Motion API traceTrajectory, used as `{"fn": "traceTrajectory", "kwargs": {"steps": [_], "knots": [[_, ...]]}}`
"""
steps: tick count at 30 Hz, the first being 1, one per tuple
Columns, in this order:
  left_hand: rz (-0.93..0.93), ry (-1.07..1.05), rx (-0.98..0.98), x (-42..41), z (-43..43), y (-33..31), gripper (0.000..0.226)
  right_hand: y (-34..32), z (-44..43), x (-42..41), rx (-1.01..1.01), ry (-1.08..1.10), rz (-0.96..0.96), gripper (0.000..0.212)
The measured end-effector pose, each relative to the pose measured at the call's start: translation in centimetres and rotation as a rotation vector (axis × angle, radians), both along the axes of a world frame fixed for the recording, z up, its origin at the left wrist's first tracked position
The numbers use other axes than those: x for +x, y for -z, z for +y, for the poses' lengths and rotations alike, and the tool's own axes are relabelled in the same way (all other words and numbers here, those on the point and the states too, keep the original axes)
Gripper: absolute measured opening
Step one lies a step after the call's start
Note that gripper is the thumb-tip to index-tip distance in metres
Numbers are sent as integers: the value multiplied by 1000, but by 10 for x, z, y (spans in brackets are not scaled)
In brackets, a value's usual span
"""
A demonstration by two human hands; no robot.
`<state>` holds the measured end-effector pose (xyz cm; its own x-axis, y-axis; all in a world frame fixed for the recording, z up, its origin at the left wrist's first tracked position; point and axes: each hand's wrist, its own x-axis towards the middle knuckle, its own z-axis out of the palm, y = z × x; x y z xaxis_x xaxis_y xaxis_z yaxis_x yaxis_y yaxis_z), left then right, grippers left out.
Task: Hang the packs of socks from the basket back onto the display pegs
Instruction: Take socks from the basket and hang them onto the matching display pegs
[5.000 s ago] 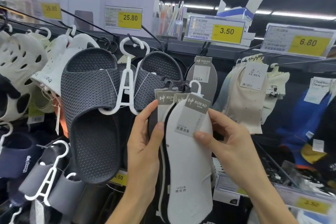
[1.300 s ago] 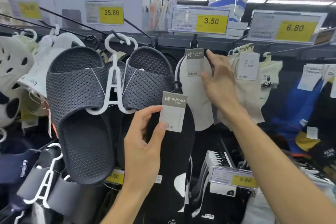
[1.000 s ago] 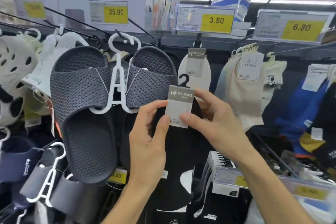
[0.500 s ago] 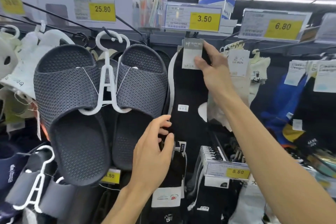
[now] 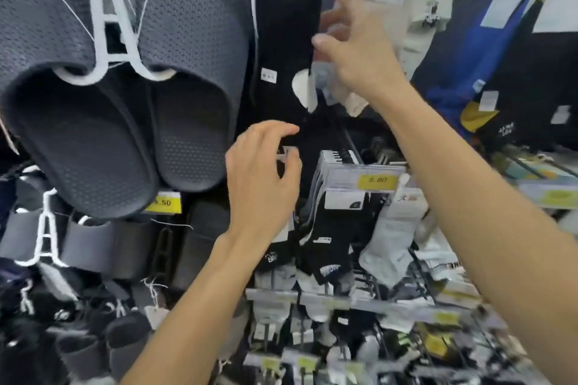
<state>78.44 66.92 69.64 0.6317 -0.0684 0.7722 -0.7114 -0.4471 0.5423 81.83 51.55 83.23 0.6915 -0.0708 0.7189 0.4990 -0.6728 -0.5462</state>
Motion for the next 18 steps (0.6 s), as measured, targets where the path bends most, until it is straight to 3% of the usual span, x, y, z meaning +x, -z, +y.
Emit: {"fn": "traceTrajectory", "kwargs": {"steps": [2, 6, 9, 14, 18], "knots": [[-37, -35, 29, -11, -19, -1, 29, 7, -9, -9, 59, -13, 37, 63], [87, -175, 43, -18, -46, -11, 38, -10, 13, -5, 90, -82, 188, 47], [165, -288, 95, -6, -46, -27, 51, -25, 36, 3, 47, -121, 171, 61], [77, -308, 245, 7, -38, -44, 63, -36, 41, 18, -94, 80, 1, 79], [72, -313, 284, 19, -35, -50, 71, -34, 29, 22, -146, 56, 6, 83]]}}
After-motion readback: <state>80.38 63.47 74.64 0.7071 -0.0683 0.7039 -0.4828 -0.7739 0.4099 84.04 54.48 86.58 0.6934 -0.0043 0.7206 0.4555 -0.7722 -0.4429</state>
